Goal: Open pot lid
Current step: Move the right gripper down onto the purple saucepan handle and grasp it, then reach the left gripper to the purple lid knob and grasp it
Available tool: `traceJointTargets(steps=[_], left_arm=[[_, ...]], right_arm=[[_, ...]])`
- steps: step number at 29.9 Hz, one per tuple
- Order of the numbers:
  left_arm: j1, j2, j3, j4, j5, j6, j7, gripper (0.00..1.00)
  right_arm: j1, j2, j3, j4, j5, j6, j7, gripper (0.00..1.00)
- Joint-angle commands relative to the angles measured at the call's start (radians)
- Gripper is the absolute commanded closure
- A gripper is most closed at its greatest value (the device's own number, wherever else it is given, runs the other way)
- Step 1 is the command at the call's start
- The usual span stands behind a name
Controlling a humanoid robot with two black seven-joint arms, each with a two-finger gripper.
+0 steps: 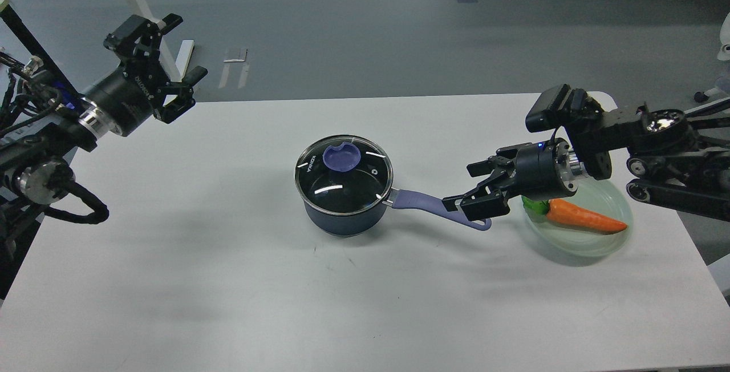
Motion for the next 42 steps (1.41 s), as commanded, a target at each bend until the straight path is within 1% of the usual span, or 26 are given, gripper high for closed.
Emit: traceJointTargets(steps=[1, 6, 9, 10, 12, 13, 16, 18, 23, 27, 30, 32, 35, 37, 39, 42], left_arm=[[0.001, 0.009, -0.001, -0.016, 0.004, 0.001, 0.000, 0.01], [0.001, 0.007, -0.002, -0.018, 0.005, 0.001, 0.000, 0.01], [0.001, 0.004, -0.002, -0.030, 0.005, 0.013, 0.000, 0.01], [0.001, 0.002, -0.002, -0.033, 0.005, 0.018, 0.000, 0.01], [0.001, -0.001, -0.001, -0.044, 0.007, 0.025, 0.000, 0.01], [0.001, -0.002, 0.001, -0.050, 0.010, 0.027, 0.000, 0.01], [0.001, -0.005, -0.001, -0.053, 0.048, 0.027, 0.000, 0.01], [0.001, -0.005, -0.001, -0.053, 0.079, 0.026, 0.000, 0.01], [-0.001, -0.008, -0.002, -0.055, 0.110, 0.024, 0.000, 0.01], [-0.001, -0.013, -0.001, -0.071, 0.129, 0.025, 0.000, 0.01], [-0.010, -0.013, -0.004, -0.090, 0.272, 0.027, 0.000, 0.01], [-0.028, -0.014, -0.004, -0.102, 0.384, 0.029, 0.000, 0.01], [-0.054, -0.018, -0.007, -0.160, 0.536, 0.047, 0.000, 0.01], [-0.083, -0.016, -0.004, -0.209, 0.638, 0.076, 0.000, 0.01], [-0.113, -0.022, -0.004, -0.255, 0.804, 0.119, 0.000, 0.01], [-0.155, -0.043, -0.001, -0.317, 1.096, 0.212, 0.000, 0.01]], right_arm=[[-0.001, 0.055, -0.029, -0.025, -0.011, -0.012, 0.000, 0.03], [0.000, 0.143, -0.089, -0.086, -0.026, -0.038, 0.000, 0.07], [0.002, 0.164, -0.107, -0.106, -0.026, -0.038, 0.000, 0.11], [0.002, 0.169, -0.109, -0.112, -0.026, -0.038, 0.000, 0.15], [0.003, 0.178, -0.110, -0.114, -0.026, -0.038, 0.000, 0.27], [0.003, 0.180, -0.110, -0.114, -0.026, -0.040, 0.000, 0.30], [0.003, 0.186, -0.113, -0.116, -0.026, -0.041, 0.000, 0.34], [0.002, 0.186, -0.123, -0.116, -0.026, -0.041, 0.000, 0.41], [0.002, 0.187, -0.139, -0.119, -0.026, -0.044, 0.000, 0.47], [0.000, 0.187, -0.143, -0.120, -0.026, -0.044, 0.000, 0.58], [0.000, 0.186, -0.143, -0.122, -0.026, -0.044, 0.000, 0.63], [0.002, 0.184, -0.143, -0.122, -0.025, -0.044, 0.000, 0.70], [0.000, 0.184, -0.143, -0.122, -0.025, -0.044, 0.000, 0.70], [0.000, 0.183, -0.146, -0.122, -0.025, -0.044, 0.000, 0.70], [0.000, 0.184, -0.155, -0.122, -0.025, -0.044, 0.000, 0.70], [-0.001, 0.186, -0.156, -0.122, -0.023, -0.044, 0.000, 0.70]])
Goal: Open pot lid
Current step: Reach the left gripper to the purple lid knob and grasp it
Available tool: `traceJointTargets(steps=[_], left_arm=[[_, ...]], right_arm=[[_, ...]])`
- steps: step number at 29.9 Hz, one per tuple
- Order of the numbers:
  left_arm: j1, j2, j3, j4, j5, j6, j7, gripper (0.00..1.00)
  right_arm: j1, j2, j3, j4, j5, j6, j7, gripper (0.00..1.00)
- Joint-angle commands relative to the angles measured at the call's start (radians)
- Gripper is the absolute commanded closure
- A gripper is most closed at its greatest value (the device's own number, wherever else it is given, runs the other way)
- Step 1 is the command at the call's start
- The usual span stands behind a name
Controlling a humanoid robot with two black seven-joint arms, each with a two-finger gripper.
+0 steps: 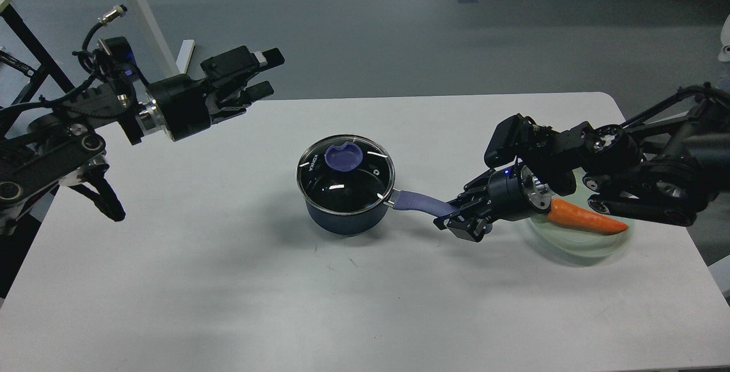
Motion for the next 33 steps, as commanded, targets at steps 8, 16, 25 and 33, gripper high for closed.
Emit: traceJointTargets(steps=[8, 16, 25, 33], left_arm=[[-0.111, -0.197, 0.105, -0.001, 0.715, 0.230, 0.000, 0.01], [-0.108, -0.268, 0.252, 0.142, 0.777, 0.349, 0.000, 0.01], [-0.089, -0.292, 0.282, 0.228, 0.797, 0.394, 0.000, 0.01], [-0.041, -0.292, 0.283, 0.241, 0.799, 0.399, 0.000, 0.01]], right_arm=[[-0.002, 0.003, -0.006, 0.002, 0.000, 0.001, 0.000, 0.70], [-0.002, 0.004, -0.006, 0.002, 0.004, 0.001, 0.000, 0.70], [0.000, 0.006, -0.006, 0.003, 0.005, 0.001, 0.000, 0.70], [0.000, 0.003, -0.006, 0.003, 0.005, 0.001, 0.000, 0.69]])
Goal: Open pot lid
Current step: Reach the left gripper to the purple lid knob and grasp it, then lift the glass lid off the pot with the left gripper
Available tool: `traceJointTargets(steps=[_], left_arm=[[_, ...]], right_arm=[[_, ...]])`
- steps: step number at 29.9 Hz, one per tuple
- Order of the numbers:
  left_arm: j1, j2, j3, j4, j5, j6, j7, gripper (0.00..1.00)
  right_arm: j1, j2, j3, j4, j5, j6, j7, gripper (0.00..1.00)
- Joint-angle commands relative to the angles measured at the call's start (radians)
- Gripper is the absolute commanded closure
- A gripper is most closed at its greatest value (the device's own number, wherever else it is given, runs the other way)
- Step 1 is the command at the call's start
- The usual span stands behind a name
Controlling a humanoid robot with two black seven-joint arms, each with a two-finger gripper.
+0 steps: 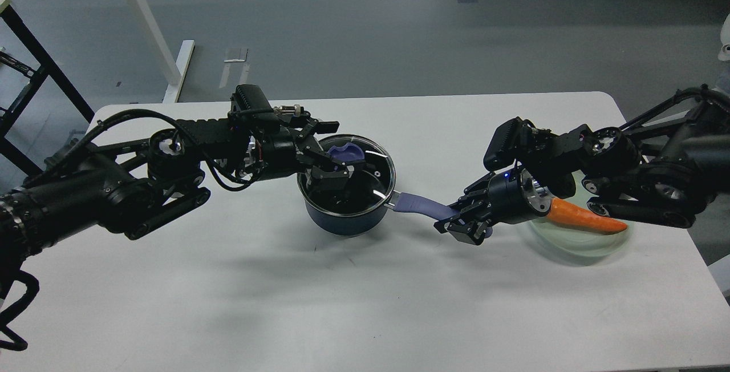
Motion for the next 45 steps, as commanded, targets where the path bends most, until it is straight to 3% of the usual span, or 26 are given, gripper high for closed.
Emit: traceJointTargets(steps=[1, 5, 11, 17, 27, 35, 40, 45], left_arm=[[0.016, 0.001, 0.000, 0.001, 0.005, 0.002, 0.000, 0.01], [0.033, -0.002, 0.000, 0.004, 0.023, 0.014, 0.000, 0.07], [0.034, -0.003, -0.001, 0.004, 0.025, 0.023, 0.000, 0.43], [0.031, -0.003, -0.001, 0.004, 0.025, 0.037, 0.000, 0.63], [-0.022, 0.035, -0.008, -0.045, 0.011, 0.042, 0.000, 0.65], [-0.028, 0.360, -0.001, -0.215, 0.002, 0.048, 0.000, 0.64], [0.092, 0.517, 0.009, -0.237, -0.011, 0.133, 0.000, 0.63], [0.208, 0.578, 0.031, -0.226, -0.038, 0.226, 0.000, 0.63]], right_arm=[[0.000, -0.003, 0.000, 0.001, 0.000, 0.000, 0.000, 0.69], [0.003, -0.001, 0.000, 0.004, 0.000, 0.000, 0.000, 0.69], [0.003, 0.002, 0.000, 0.003, 0.000, 0.000, 0.000, 0.69], [0.003, 0.000, 0.000, 0.003, 0.000, 0.000, 0.000, 0.69], [0.003, -0.004, 0.000, 0.001, 0.000, 0.000, 0.000, 0.69], [0.003, -0.007, 0.000, 0.001, 0.000, 0.000, 0.000, 0.69], [0.003, -0.006, 0.000, 0.001, -0.001, 0.000, 0.000, 0.69], [0.003, -0.009, 0.000, 0.001, -0.001, 0.000, 0.000, 0.69]])
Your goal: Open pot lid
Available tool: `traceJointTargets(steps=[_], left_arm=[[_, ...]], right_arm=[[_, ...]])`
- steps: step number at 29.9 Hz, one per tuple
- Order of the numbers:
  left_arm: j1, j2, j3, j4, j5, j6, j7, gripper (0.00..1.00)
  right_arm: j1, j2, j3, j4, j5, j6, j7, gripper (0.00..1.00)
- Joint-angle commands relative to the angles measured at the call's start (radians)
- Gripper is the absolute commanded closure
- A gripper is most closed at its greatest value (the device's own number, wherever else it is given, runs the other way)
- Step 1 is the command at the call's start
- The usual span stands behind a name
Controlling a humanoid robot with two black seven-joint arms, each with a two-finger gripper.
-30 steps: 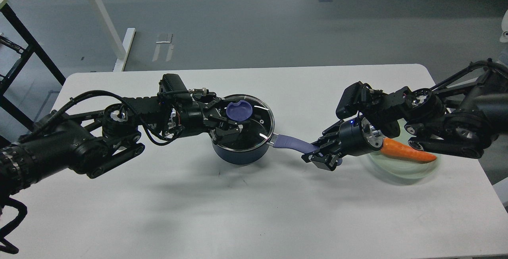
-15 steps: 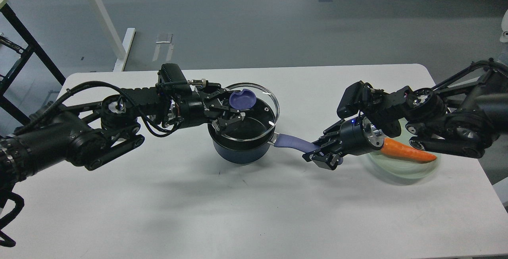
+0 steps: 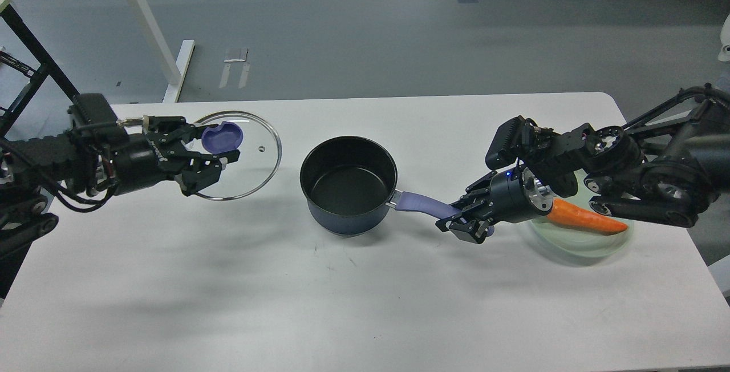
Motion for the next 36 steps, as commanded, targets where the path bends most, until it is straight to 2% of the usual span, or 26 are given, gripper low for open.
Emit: traceJointTargets(steps=[1, 7, 12, 20, 22, 25, 32, 36], left_arm=[[0.080, 0.027, 0.011, 0.014, -0.013, 0.056, 0.000, 0.63], [0.173, 0.013, 0.011, 0.070, -0.018, 0.099, 0.000, 0.62], [0.204, -0.037, 0.014, 0.170, -0.016, 0.154, 0.000, 0.62], [0.247, -0.071, 0.011, 0.209, -0.019, 0.158, 0.000, 0.55], [0.249, -0.080, 0.011, 0.210, -0.021, 0.158, 0.000, 0.48], [0.256, -0.083, 0.013, 0.219, -0.065, 0.165, 0.000, 0.31], [0.262, -0.085, 0.014, 0.227, -0.080, 0.168, 0.000, 0.20], [0.259, -0.076, 0.008, 0.210, -0.093, 0.167, 0.000, 0.02]], right_arm=[[0.000, -0.002, 0.000, 0.000, -0.001, 0.000, 0.000, 0.69], [0.000, 0.000, 0.000, 0.000, -0.001, 0.000, 0.000, 0.69], [-0.002, 0.000, 0.000, 0.000, -0.001, 0.000, 0.000, 0.69], [-0.002, -0.002, 0.002, 0.000, -0.001, 0.000, 0.000, 0.69], [-0.002, -0.002, 0.002, 0.000, 0.000, 0.000, 0.000, 0.69], [-0.003, -0.002, 0.002, 0.000, 0.000, 0.000, 0.000, 0.69], [-0.002, -0.003, 0.002, 0.000, 0.000, -0.001, 0.000, 0.69], [-0.002, -0.003, 0.002, 0.000, 0.000, -0.001, 0.000, 0.69]])
